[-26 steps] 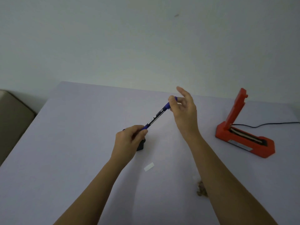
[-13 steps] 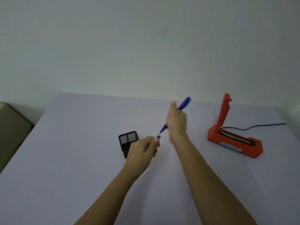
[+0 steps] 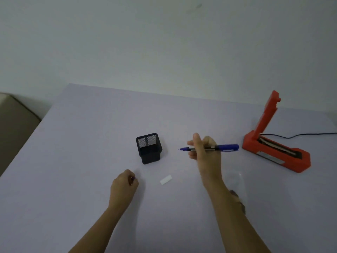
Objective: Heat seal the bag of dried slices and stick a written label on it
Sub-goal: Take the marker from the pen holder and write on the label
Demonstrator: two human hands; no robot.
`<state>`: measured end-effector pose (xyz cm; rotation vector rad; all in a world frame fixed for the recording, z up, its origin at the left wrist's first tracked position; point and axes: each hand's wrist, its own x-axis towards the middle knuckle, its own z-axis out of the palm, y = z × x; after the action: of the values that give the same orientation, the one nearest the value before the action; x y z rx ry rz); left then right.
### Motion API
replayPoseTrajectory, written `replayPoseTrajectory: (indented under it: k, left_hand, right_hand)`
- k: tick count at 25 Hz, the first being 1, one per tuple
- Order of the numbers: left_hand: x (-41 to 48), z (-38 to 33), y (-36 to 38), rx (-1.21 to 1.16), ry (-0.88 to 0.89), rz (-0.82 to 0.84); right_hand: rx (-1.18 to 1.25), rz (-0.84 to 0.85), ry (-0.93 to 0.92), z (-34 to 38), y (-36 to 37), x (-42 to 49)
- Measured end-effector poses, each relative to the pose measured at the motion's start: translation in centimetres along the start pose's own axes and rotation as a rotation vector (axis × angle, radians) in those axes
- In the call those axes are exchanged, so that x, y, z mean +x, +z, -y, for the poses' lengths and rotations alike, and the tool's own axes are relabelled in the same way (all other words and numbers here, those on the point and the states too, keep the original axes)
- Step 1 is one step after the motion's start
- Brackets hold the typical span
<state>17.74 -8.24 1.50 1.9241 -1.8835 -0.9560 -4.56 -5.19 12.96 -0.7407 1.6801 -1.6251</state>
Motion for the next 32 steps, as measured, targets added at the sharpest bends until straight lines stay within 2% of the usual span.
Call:
replayPoseTrajectory:
  k: [5,9,11,13,14,16,17,19,26,32]
  left_hand:
    - [1.3,2.8,1.7,0.112,0.126,0.044]
    - [0.7,3.1,2.4,0.007,0.095,0.016]
    - [-0.2,3.0,2.3,-0.091,0.027,-0.100]
    - [-1.9,2.4,2.3,-0.114,0.158,-0.332]
    - [-2.7,2.3,2.8,-0.098,0.284,-0.377]
    - [-3.4,2.3,4.5,-0.042,0.524,-0.243]
    - [-3.3,2.4,5.7,-0.007,0.574,-0.136]
    - [-2.6,2.5,7.8,0.051,0.546,-0.015]
    - [-0.1,2.3,9.7,0.111,0.415,-0.019]
    - [0.4,2.2,10.0,0.160,0.548,-0.094]
  right_hand:
    - [-0.108,0.012,-0.057,-7.2,-0.6,-1.3]
    - [-0.176,0.069,-0.110,-11.6,0.3,-0.5]
    - [-0.219,0.136,-0.160,-13.5,0.9,-0.1]
    - [-0.217,0.202,-0.179,-15.0,1.4,0.4]
    - [-0.204,0.225,-0.178,-15.8,1.7,0.7]
    - [-0.226,0.240,-0.181,-17.3,2.3,1.1]
    - [-0.233,0.235,-0.190,-17.8,2.6,1.0]
    - [-0.241,0.211,-0.216,-18.7,3.1,0.9]
    - [-0.242,0.195,-0.232,-19.9,3.6,0.9]
    - [-0.242,0.184,-0.270,-20.4,3.5,0.8]
